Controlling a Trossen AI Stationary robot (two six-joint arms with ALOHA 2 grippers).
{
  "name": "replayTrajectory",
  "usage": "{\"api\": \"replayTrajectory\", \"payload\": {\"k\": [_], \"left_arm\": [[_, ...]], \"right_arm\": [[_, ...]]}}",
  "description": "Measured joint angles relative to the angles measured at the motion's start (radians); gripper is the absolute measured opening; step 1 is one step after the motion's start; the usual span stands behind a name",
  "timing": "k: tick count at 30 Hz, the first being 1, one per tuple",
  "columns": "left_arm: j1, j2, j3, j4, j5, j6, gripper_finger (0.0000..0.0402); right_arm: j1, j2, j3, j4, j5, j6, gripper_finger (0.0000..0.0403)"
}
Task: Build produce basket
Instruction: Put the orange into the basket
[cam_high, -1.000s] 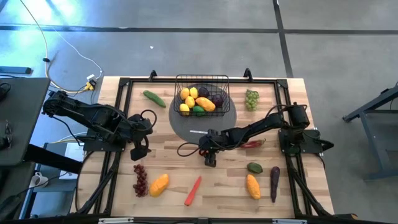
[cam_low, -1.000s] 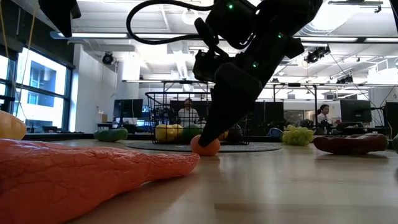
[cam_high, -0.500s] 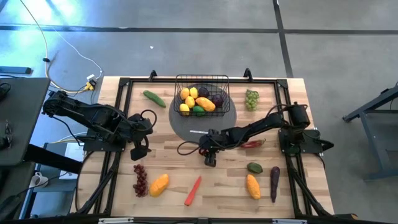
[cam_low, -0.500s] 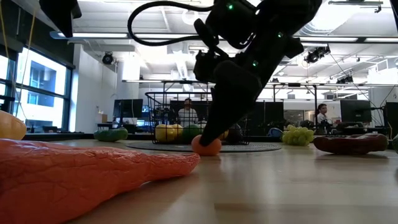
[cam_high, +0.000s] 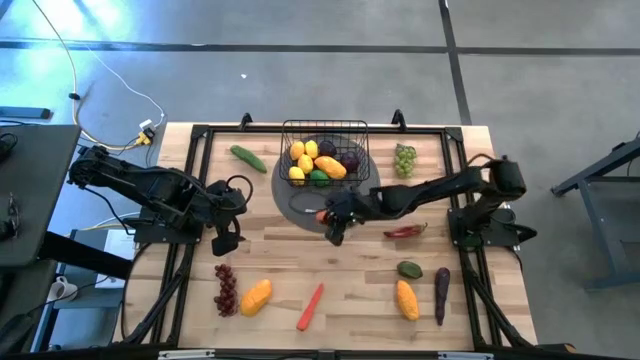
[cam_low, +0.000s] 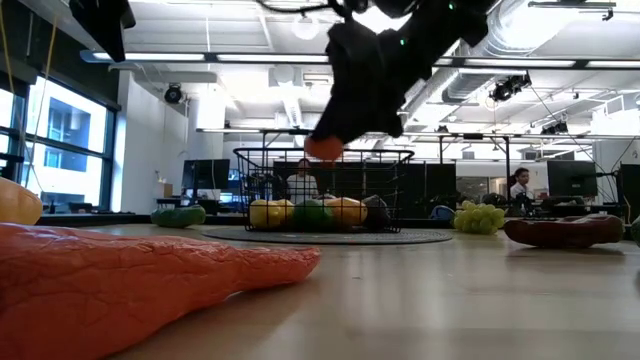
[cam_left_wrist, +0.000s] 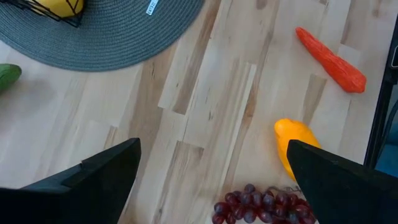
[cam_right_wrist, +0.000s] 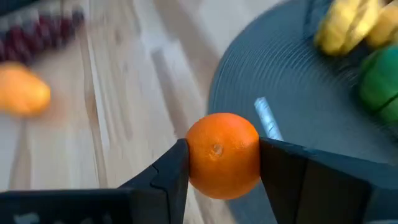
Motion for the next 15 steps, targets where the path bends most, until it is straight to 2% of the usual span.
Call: {"api": "replayTrajectory", "payload": {"k": [6, 12, 15], "left_arm": [[0.000, 0.000, 0.000, 0.002, -0.004, 0.033, 0.0394], [0.017, 0.000, 0.000, 0.003, -0.061, 0.041, 0.0394], [0.028, 0.000, 0.000, 0.003, -0.064, 0.043, 0.0394]], "right_arm": [[-0.055, -0.120, 0.000, -0.015, 0.089, 0.003, 0.0140], [-0.131, -0.225, 0.000, -0.054, 0.193, -0.035, 0.0140], [-0.179, -0.259, 0.000, -0.058, 0.208, -0.064, 0.0140]]}}
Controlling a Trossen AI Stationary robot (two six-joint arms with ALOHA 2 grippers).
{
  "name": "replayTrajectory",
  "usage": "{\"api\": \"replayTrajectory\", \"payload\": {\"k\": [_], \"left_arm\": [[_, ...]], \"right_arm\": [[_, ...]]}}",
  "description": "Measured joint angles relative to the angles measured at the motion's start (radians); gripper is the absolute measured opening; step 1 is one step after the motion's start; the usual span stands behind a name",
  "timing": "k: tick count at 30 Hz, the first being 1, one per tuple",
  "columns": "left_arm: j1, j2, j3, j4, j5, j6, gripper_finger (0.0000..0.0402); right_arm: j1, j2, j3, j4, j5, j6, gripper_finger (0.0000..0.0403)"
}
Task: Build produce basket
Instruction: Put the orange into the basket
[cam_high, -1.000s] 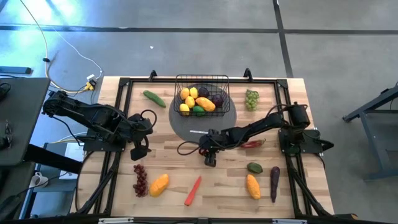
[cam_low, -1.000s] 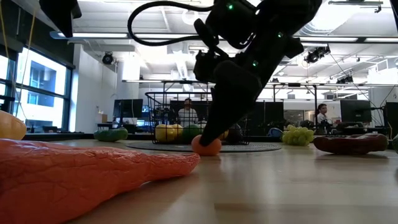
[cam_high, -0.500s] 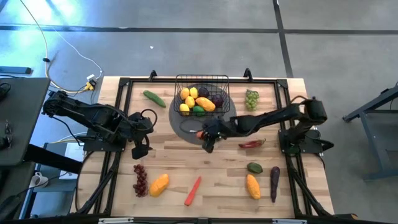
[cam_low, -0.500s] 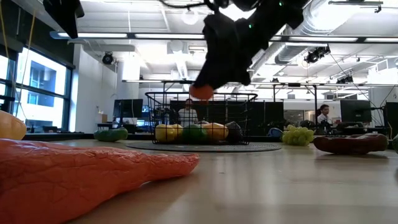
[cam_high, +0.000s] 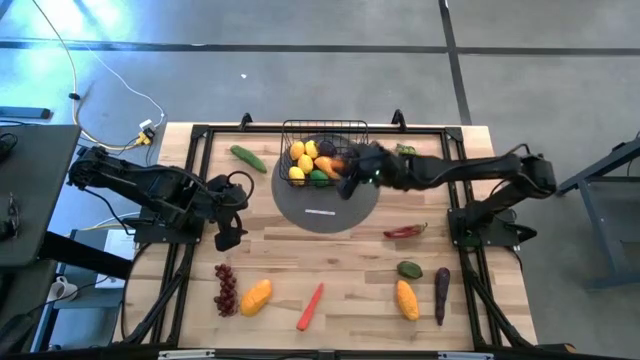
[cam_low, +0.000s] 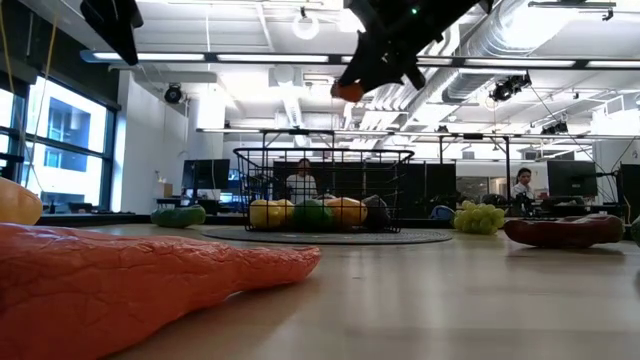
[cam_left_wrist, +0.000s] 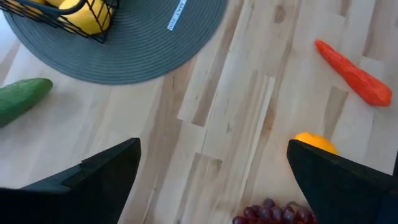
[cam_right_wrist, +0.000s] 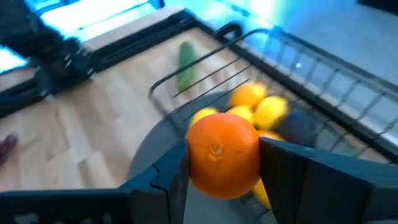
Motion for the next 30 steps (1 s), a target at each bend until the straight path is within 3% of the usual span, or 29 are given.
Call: {"api": "replayTrajectory", "payload": {"k": [4, 8, 14, 30], "left_arm": [[0.010, 0.000, 0.000, 0.000, -0.001, 0.025, 0.0394], [0.011, 0.000, 0.000, 0.001, -0.003, 0.035, 0.0394], [0.011, 0.000, 0.000, 0.005, -0.010, -0.047, 0.0394], [0.011, 0.056, 0.000, 0.060, -0.017, -0.132, 0.0394]], "right_arm": [[-0.087, -0.015, 0.001, -0.031, -0.038, 0.001, 0.0140], [-0.175, -0.011, 0.001, -0.074, -0.147, 0.003, 0.0140], [-0.255, -0.008, 0.001, -0.130, -0.263, -0.030, 0.0141], [-0.290, 0.010, 0.001, -0.253, -0.309, -0.157, 0.0186]]}}
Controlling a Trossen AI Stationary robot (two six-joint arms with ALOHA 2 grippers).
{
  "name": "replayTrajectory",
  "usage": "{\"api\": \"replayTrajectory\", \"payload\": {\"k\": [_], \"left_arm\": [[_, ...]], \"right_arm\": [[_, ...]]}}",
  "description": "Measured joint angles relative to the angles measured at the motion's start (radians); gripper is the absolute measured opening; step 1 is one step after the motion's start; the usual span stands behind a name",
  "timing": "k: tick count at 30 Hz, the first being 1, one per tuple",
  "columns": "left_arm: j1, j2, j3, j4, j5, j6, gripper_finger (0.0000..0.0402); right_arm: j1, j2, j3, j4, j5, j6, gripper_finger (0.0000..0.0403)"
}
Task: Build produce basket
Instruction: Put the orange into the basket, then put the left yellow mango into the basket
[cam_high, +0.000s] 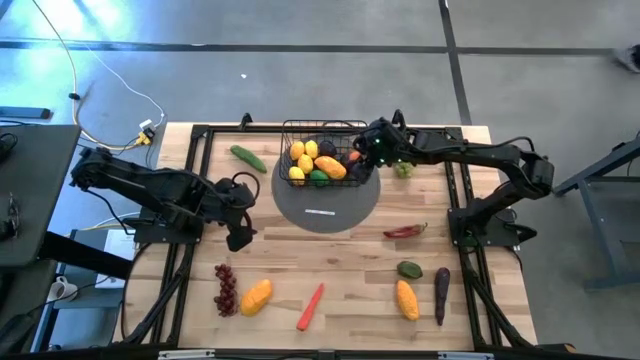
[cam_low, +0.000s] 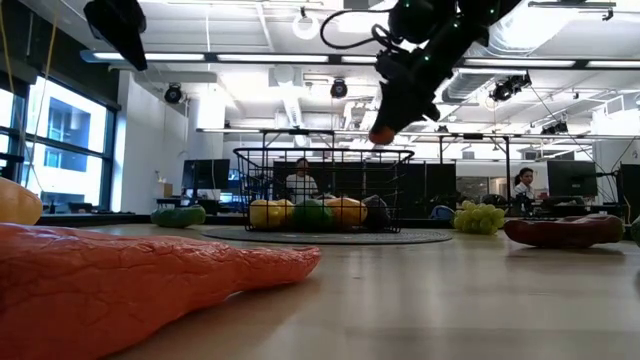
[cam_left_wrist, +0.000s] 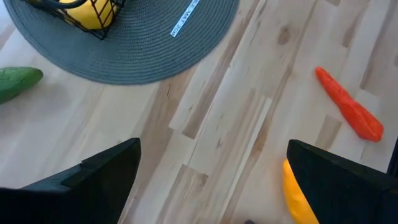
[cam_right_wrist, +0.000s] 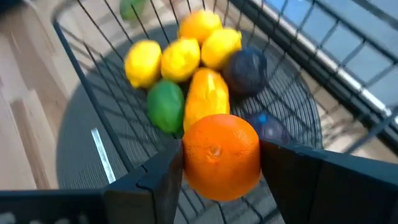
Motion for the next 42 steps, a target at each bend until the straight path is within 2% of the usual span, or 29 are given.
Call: {"api": "replayTrajectory", "payload": {"k": [4, 14, 20, 29, 33, 42], "left_arm": [[0.000, 0.028, 0.000, 0.000, 0.007, -0.043, 0.0394], [0.000, 0.068, 0.000, 0.002, 0.044, -0.107, 0.0394], [-0.002, 0.068, 0.000, 0.002, 0.089, -0.172, 0.0394], [-0.003, 0.067, 0.000, -0.013, 0.165, -0.174, 0.0394], [-0.007, 0.067, 0.000, -0.014, 0.209, -0.170, 0.0394], [-0.079, 0.067, 0.000, -0.013, 0.209, -0.204, 0.0394]], "right_arm": [[0.000, 0.006, 0.000, -0.063, 0.000, 0.000, 0.0199], [-0.001, 0.006, 0.000, -0.068, 0.000, 0.008, 0.0259], [-0.001, 0.005, 0.024, -0.068, 0.001, 0.063, 0.0261], [0.011, -0.005, 0.119, -0.133, 0.004, 0.154, 0.0262], [0.044, -0.005, 0.141, -0.152, 0.019, 0.190, 0.0262], [0.134, -0.005, 0.141, -0.181, 0.052, 0.292, 0.0262]]}}
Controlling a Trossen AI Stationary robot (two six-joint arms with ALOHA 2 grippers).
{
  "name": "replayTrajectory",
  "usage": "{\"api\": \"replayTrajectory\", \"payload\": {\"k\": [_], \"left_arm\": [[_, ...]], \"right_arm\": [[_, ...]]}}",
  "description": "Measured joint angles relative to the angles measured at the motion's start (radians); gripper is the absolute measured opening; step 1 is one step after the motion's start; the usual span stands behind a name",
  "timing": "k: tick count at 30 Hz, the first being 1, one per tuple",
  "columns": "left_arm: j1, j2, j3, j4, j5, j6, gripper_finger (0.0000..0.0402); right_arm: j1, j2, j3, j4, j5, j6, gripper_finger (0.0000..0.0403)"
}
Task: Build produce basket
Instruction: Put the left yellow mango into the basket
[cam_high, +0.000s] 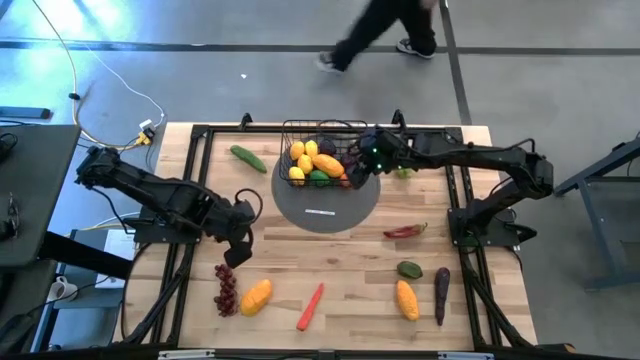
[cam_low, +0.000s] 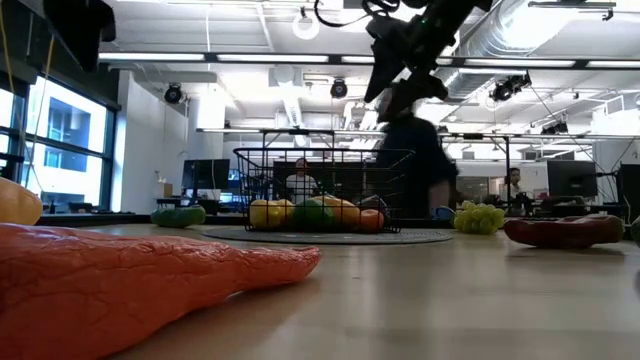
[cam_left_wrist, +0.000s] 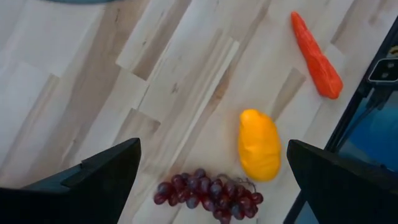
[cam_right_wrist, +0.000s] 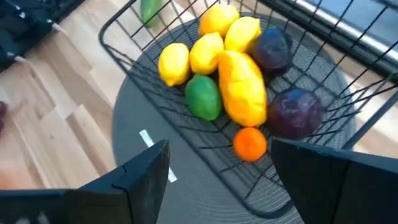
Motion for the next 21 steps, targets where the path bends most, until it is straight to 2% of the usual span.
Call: {"api": "replayTrajectory", "payload": {"k": [10, 21], "left_arm": [[-0.132, 0.029, 0.000, 0.069, -0.069, -0.251, 0.0394], [-0.234, 0.219, 0.000, 0.232, -0.077, -0.291, 0.0394]], "right_arm": [[0.076, 0.000, 0.000, -0.003, -0.007, 0.002, 0.0262], [0.116, 0.000, 0.000, -0.076, -0.011, -0.046, 0.0262]]}}
